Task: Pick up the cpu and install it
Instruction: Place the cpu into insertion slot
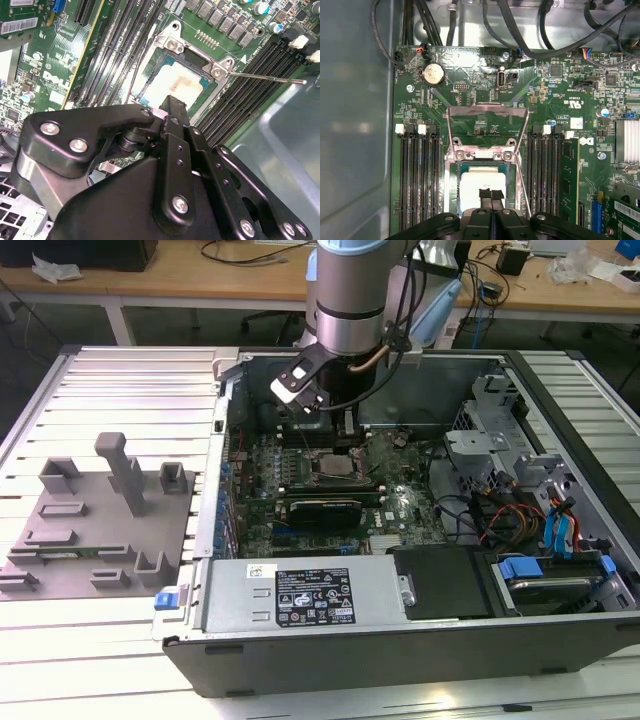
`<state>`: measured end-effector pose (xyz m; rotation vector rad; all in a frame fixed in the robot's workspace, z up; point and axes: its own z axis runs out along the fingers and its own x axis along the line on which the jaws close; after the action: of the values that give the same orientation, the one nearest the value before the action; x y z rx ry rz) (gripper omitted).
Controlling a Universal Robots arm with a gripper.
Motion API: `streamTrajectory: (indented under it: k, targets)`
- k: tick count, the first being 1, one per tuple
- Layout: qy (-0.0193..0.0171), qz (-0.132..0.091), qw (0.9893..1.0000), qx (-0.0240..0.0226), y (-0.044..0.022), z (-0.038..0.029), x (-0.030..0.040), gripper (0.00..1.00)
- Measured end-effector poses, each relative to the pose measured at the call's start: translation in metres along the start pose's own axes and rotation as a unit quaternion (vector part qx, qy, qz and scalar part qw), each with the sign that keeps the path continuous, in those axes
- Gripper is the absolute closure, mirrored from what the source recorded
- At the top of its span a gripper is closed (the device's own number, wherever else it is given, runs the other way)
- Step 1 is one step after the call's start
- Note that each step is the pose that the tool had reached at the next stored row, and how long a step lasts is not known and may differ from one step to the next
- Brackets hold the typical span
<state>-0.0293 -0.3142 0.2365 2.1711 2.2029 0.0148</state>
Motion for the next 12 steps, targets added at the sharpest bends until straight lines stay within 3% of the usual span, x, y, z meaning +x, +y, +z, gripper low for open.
streamTrajectory:
  k: [12]
  targets:
    - [0.0,0.0,1.0,0.0,0.0003,-0.0072,-0.0002,0.89]
